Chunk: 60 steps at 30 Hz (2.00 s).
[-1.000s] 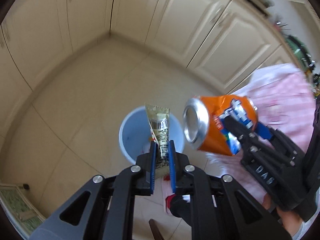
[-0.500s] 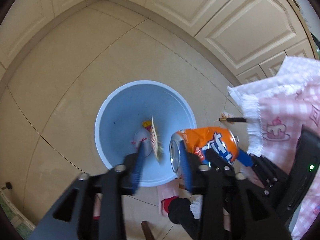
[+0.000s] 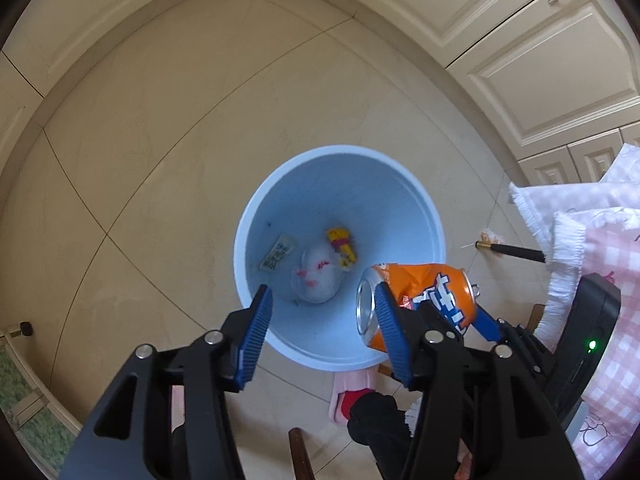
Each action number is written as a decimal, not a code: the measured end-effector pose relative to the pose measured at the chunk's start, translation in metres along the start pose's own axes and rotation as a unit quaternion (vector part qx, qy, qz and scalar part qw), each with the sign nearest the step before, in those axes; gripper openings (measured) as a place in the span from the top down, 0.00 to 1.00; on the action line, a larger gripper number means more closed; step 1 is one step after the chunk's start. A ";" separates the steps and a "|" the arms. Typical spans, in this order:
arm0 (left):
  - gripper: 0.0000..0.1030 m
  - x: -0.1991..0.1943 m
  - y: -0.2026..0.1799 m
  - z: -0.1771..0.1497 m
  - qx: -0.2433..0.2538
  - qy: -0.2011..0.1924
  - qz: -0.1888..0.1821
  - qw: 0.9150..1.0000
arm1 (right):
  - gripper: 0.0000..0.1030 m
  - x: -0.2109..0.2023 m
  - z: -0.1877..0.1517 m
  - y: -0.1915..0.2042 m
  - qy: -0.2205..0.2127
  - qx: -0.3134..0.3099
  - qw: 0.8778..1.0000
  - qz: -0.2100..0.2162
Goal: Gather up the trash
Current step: 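Carry packet and can over the blue bin and open both tools, then grasp the black snack wrapper with the left tool while the right tool grasps the red Coca-Cola can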
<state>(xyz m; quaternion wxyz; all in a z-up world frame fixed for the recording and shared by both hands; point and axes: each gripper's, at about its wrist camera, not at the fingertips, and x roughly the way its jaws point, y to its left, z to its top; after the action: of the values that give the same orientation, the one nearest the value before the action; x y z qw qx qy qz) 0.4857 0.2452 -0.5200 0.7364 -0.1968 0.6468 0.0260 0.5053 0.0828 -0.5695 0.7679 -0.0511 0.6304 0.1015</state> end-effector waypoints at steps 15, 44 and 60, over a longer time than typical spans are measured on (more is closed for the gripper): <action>0.49 0.004 -0.014 -0.004 0.030 0.012 0.017 0.999 | 0.48 -0.011 -0.012 -0.006 -0.019 0.003 1.000 0.008; 0.49 -0.265 -0.040 -0.109 0.051 -0.228 -0.055 0.971 | 0.44 -0.355 -0.099 -0.006 -0.281 -0.043 0.959 -0.020; 0.44 -0.326 -0.302 -0.228 0.293 -0.228 -0.143 0.918 | 0.36 -0.528 -0.255 -0.217 -0.419 0.158 0.886 -0.122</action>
<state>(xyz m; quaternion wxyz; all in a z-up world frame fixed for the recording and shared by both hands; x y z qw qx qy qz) 0.3069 -0.0366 -0.1482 0.8843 -0.0513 0.4053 -0.2261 0.2116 -0.2298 -0.1146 0.9647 0.0416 0.2470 -0.0816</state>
